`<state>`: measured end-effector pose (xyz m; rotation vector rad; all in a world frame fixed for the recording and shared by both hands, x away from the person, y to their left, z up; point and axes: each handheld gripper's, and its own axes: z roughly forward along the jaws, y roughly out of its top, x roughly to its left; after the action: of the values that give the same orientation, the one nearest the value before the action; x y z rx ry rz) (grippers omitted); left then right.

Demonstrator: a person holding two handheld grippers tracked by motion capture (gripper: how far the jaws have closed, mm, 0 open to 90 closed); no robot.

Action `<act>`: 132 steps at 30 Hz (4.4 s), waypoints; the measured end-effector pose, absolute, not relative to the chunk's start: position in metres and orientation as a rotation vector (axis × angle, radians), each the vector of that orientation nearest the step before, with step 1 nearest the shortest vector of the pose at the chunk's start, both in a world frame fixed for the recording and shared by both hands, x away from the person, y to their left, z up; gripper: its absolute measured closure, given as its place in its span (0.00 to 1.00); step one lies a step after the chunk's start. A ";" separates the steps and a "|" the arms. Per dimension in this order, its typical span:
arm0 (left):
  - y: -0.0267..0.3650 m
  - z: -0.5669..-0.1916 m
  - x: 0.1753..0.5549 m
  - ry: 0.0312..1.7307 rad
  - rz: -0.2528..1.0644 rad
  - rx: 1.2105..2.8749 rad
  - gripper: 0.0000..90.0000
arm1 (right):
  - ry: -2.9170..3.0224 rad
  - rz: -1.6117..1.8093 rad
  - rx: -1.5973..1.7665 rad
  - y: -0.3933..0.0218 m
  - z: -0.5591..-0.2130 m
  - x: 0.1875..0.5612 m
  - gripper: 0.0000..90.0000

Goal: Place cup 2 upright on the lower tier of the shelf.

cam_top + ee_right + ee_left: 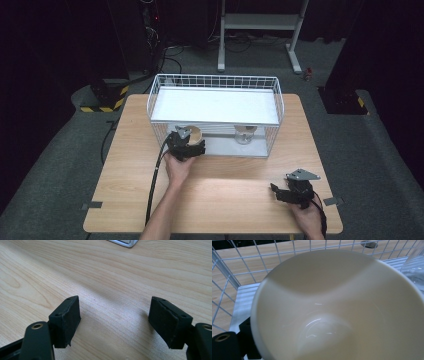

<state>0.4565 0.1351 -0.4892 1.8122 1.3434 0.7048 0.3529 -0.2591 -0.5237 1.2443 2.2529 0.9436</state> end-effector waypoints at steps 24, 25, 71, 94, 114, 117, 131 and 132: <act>0.141 -0.485 0.445 1.333 0.704 1.892 0.09 | 2.253 0.943 1.243 -0.259 -0.524 0.353 0.28; 0.141 -0.487 0.442 1.333 0.704 1.883 0.10 | 2.253 0.943 1.244 -0.259 -0.524 0.353 0.28; 0.138 -0.486 0.435 1.343 0.735 1.906 0.13 | 2.253 0.944 1.244 -0.259 -0.524 0.353 0.28; 0.134 -0.493 0.453 1.378 0.766 1.916 0.35 | 2.253 0.944 1.246 -0.259 -0.524 0.353 0.28; 0.130 -0.500 0.465 1.429 0.709 1.828 0.50 | 2.253 0.944 1.246 -0.259 -0.524 0.353 0.28; 0.130 -0.499 0.466 1.434 0.729 1.853 0.54 | 2.253 0.944 1.245 -0.259 -0.524 0.353 0.28; 0.127 -0.500 0.476 1.443 0.696 1.897 0.64 | 2.251 0.943 1.252 -0.259 -0.524 0.353 0.28; 0.127 -0.500 0.476 1.445 0.700 1.892 0.64 | 2.250 0.943 1.252 -0.259 -0.524 0.353 0.28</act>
<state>0.4764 0.1275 -0.5001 1.8923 1.4450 0.6998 0.3527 -0.2591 -0.5236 1.2515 2.2503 0.9431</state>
